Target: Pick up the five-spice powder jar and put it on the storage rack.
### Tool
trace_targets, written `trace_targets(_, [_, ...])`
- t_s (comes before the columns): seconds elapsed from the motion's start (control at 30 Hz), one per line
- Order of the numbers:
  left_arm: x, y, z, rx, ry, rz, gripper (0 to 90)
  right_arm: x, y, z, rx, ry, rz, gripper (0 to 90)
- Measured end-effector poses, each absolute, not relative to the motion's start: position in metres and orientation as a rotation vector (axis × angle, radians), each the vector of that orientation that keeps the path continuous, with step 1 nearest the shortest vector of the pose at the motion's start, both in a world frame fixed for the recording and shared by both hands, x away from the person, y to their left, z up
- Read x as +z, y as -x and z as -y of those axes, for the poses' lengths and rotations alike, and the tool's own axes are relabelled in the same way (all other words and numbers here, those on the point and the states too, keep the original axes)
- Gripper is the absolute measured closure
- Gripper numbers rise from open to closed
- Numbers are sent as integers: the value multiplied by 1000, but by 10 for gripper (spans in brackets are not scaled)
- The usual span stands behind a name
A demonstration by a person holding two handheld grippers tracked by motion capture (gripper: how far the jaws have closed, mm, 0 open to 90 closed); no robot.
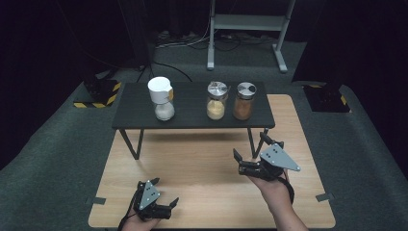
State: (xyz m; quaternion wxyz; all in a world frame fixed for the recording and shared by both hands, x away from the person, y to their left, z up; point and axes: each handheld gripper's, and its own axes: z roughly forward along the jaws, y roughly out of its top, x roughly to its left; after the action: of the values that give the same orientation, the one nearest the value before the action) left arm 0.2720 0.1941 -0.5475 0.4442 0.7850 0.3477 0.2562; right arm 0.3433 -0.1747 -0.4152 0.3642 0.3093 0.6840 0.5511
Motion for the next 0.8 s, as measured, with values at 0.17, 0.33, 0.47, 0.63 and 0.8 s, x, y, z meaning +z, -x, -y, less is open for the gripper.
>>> trace_targets(0.17, [-548, -271, -193, 647, -1948, -857, 9, -428, -340, 175, 1404, -806, -1777, 0])
trace_targets(0.33, [-548, -271, -193, 643, -1948, -859, 9, -443, -337, 175, 1394, -821, -1792, 0])
trace_targets(0.47, [-548, -271, -192, 642, -1953, -859, 9, -453, -333, 177, 1381, -833, -1804, 0])
trace_targets(0.63, [-548, -271, -192, 643, -1953, -858, 9, -462, -328, 179, 1359, -835, -1827, 0])
trace_targets(0.8, [-548, -271, -192, 647, -1954, -856, 9, -473, -323, 180, 1346, -846, -1848, 0])
